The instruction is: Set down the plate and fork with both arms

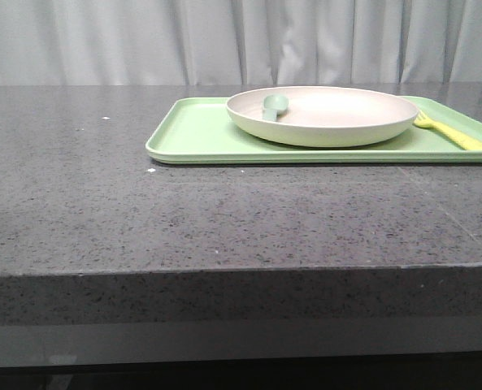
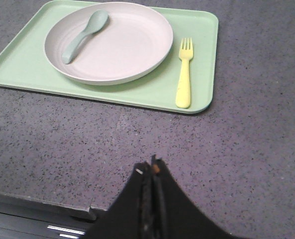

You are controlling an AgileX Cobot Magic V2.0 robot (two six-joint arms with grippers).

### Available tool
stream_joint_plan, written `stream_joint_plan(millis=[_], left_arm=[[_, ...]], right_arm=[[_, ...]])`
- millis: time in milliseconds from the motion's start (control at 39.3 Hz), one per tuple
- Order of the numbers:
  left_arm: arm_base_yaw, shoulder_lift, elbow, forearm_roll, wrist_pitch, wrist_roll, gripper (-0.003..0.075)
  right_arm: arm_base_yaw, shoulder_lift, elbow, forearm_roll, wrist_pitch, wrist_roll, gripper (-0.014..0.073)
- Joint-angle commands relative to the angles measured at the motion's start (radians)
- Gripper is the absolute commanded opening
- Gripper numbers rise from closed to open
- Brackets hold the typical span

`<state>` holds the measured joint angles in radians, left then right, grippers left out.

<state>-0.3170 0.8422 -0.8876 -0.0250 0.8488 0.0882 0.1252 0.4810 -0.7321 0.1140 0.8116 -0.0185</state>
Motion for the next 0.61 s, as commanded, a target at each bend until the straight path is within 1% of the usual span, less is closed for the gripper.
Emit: stream_joint_plan(millis=[0, 153, 382, 484, 585], left_arm=[[0.003, -0.005, -0.027, -0.007, -0.064, -0.002, -0.0018], [0.003, -0.005, -0.027, -0.007, -0.064, -0.002, -0.0018], [0.003, -0.005, -0.025, -0.007, -0.068, -0.002, -0.0018], [-0.001, -0.058, 0.005, -0.007, -0.105, -0.002, -0.0018], [0.026, -0.144, 0.064, -0.007, -0.159, -0.002, -0.0018]], right_arm=[[-0.001, 0.004, -0.025, -0.005, -0.049, -0.01, -0.0068], [-0.001, 0.004, -0.025, -0.004, -0.014, -0.01, -0.0068], [-0.001, 0.004, -0.025, -0.004, -0.01, -0.01, -0.0068], [-0.001, 0.004, -0.025, -0.004, -0.009, -0.01, -0.0068], [-0.001, 0.004, -0.025, -0.004, -0.007, -0.01, -0.0068]])
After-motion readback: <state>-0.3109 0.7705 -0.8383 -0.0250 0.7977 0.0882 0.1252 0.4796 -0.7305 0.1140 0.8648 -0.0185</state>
